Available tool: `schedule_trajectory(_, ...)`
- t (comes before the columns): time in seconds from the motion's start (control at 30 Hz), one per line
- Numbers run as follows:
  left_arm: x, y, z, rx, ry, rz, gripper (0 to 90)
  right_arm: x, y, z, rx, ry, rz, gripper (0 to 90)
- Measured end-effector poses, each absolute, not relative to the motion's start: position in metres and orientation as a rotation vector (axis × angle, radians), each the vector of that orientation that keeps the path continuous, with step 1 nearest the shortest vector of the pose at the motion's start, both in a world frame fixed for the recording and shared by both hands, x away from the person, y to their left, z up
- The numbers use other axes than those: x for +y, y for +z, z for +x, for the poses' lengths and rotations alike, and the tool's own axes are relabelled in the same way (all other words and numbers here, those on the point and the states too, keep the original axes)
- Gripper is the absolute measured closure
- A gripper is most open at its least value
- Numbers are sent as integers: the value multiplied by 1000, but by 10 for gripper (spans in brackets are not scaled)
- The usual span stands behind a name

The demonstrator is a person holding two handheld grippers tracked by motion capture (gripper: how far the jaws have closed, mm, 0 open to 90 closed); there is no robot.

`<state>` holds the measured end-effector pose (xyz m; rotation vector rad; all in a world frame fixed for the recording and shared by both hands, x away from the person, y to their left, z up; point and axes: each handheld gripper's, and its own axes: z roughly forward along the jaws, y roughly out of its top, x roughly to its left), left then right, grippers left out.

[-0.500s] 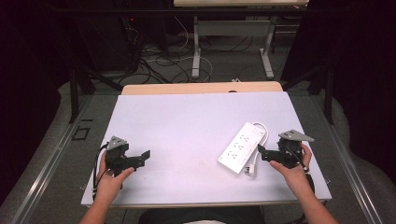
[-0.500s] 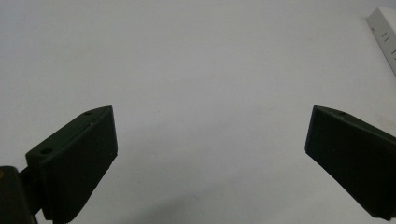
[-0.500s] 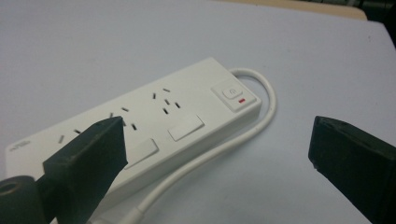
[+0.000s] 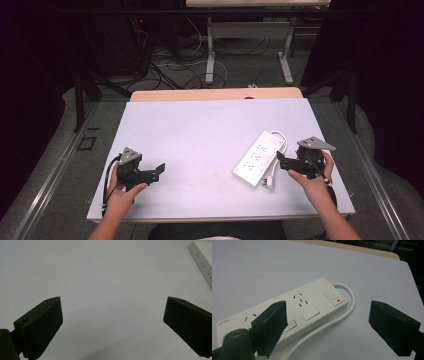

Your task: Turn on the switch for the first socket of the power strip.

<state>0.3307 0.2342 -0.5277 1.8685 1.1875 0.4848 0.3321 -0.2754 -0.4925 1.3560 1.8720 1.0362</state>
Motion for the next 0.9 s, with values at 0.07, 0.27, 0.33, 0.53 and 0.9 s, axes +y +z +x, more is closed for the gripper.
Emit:
schedule_trajectory(0.07,234,-528,330,1185,491,1875,22,-276,-490,334,1893,1029,1342,144)
schedule_trajectory(0.27,231,-528,329,1181,493,1873,23,-275,-483,338,1938,1024,1334,147)
schedule_trajectory(0.33,232,-528,329,1177,497,1875,23,-275,-481,340,1952,1016,1325,148)
schedule_trajectory(0.53,232,-529,329,1186,493,1876,23,-274,-477,347,1989,1021,1346,151)
schedule_trajectory(0.9,233,-529,328,1191,500,1878,23,-277,-470,361,2042,1010,1344,165)
